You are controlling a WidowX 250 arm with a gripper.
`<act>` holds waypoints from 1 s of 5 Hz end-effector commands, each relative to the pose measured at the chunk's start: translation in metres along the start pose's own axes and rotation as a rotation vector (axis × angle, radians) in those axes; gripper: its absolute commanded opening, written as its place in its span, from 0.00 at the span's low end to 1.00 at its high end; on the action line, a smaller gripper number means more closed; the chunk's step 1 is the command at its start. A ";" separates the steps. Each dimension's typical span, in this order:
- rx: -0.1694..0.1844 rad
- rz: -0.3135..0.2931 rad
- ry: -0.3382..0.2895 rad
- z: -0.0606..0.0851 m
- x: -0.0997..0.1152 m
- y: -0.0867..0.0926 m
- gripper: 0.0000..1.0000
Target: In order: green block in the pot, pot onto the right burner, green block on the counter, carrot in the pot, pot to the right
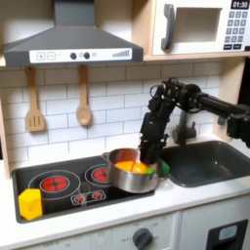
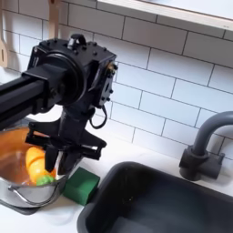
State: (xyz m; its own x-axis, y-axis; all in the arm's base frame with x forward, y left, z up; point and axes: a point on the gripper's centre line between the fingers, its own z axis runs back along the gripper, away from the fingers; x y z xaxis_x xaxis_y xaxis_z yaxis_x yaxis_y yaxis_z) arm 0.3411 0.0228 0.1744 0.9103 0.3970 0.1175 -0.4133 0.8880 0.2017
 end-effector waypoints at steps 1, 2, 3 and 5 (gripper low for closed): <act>-0.018 0.039 -0.078 0.027 0.018 0.004 1.00; -0.036 0.052 -0.112 0.042 0.026 0.005 1.00; -0.057 0.064 -0.130 0.055 0.031 0.007 1.00; -0.056 0.054 -0.130 0.071 0.038 0.021 1.00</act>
State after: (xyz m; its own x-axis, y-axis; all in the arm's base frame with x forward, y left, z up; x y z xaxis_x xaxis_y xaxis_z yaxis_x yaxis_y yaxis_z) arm 0.3675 0.0388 0.2490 0.8741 0.4174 0.2485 -0.4580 0.8787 0.1349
